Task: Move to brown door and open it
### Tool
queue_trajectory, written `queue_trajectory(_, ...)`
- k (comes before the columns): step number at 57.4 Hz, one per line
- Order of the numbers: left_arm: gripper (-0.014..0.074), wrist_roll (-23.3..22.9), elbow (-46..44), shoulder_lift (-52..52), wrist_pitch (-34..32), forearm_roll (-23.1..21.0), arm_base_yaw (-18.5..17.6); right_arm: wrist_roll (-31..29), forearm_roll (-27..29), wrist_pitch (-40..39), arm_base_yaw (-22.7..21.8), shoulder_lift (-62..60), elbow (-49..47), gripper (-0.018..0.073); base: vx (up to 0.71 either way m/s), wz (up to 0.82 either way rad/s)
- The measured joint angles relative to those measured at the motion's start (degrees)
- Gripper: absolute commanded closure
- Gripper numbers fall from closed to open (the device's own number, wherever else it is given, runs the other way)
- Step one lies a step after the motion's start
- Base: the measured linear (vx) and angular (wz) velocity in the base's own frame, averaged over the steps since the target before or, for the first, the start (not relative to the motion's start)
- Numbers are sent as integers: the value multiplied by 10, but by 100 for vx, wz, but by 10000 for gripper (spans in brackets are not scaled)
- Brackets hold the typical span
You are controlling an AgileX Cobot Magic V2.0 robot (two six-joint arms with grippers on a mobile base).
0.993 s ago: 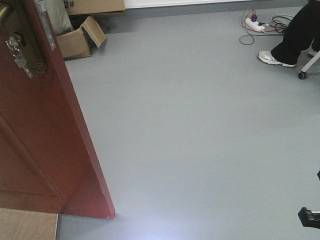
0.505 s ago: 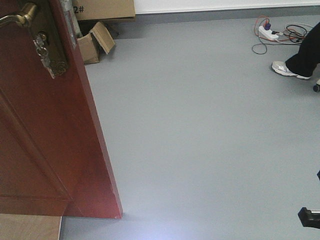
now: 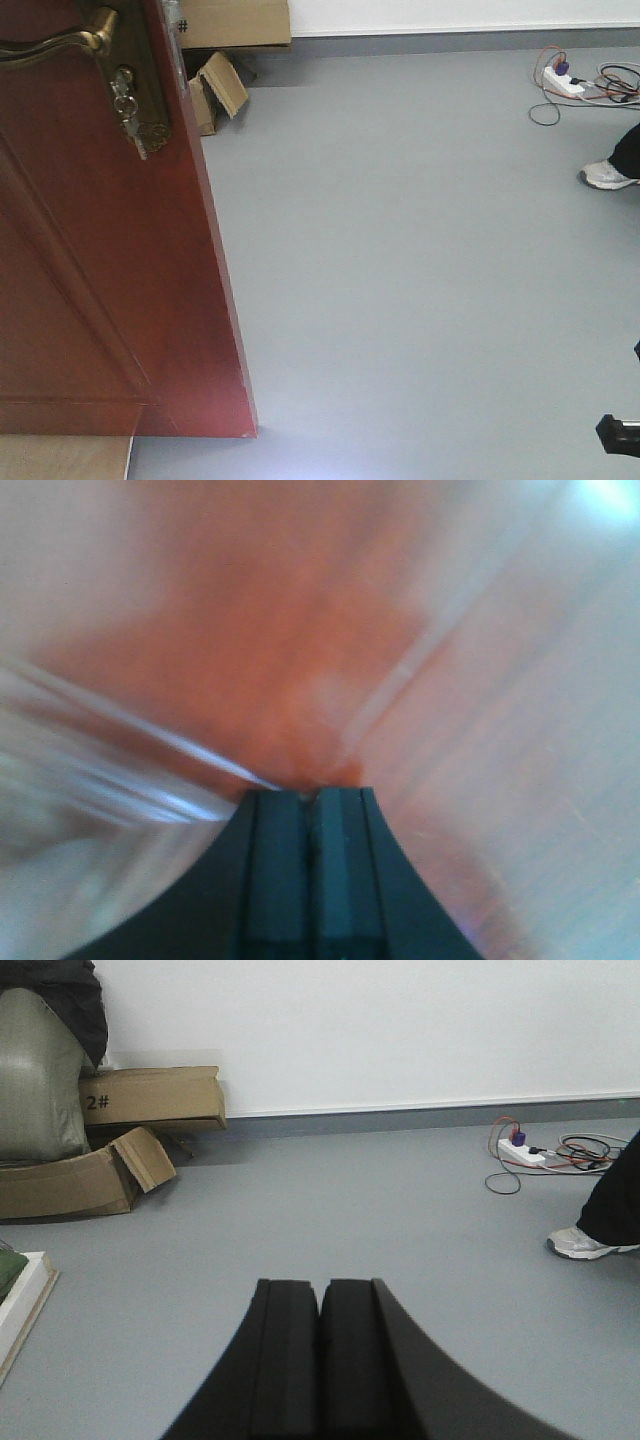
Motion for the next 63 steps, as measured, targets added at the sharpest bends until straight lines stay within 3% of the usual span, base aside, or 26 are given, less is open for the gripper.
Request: queue_trajectory(63, 600, 0, 0, 0, 0, 0, -1, 0, 0, 0, 0, 0, 0, 559, 1, 1)
